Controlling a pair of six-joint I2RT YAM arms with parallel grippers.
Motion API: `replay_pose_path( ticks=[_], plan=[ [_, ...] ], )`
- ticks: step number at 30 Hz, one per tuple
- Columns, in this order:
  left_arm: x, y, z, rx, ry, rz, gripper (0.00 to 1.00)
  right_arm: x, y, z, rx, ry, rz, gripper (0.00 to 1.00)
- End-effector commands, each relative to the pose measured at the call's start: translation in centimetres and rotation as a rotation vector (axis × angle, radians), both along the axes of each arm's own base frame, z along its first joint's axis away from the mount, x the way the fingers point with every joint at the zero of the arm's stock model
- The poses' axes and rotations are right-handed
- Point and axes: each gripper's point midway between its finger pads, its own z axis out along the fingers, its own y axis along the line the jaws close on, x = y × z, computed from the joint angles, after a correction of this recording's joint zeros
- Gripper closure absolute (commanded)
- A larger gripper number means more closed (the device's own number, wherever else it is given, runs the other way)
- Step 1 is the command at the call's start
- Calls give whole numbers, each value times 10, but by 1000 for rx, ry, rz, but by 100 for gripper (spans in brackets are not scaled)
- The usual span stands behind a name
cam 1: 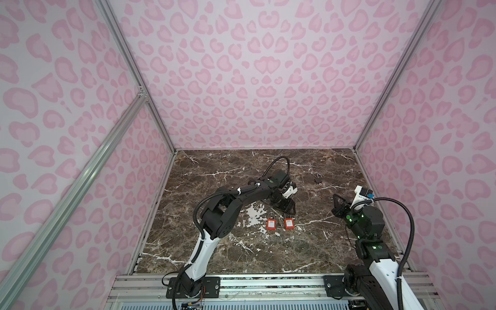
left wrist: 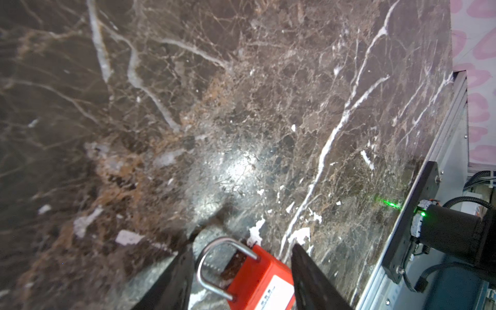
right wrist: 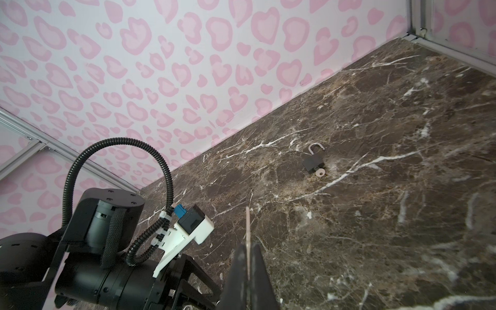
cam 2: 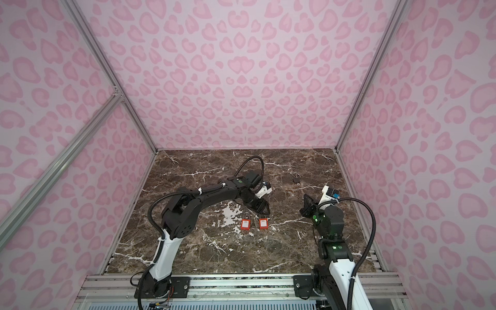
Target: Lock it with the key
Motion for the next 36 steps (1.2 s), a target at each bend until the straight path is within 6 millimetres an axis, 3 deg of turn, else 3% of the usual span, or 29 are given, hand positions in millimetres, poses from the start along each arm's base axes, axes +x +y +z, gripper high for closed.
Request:
replay_pose_path(
  ticks=[1, 10, 16, 25, 36],
  plan=[
    [-4, -5, 3, -29, 22, -19, 41, 0, 0, 0, 11, -5, -2, 100],
    [-2, -4, 7, -26, 10, -12, 42, 0, 0, -2, 17, 1, -4, 100],
    [17, -11, 41, -71, -61, 35, 42, -8, 8, -30, 148, 107, 12, 100],
    [40, 5, 97, -145, -145, 146, 42, -24, 5, -67, 379, 176, -119, 100],
    [34, 19, 109, -165, -157, 181, 42, -29, 39, -91, 435, 290, -103, 100]
  ],
)
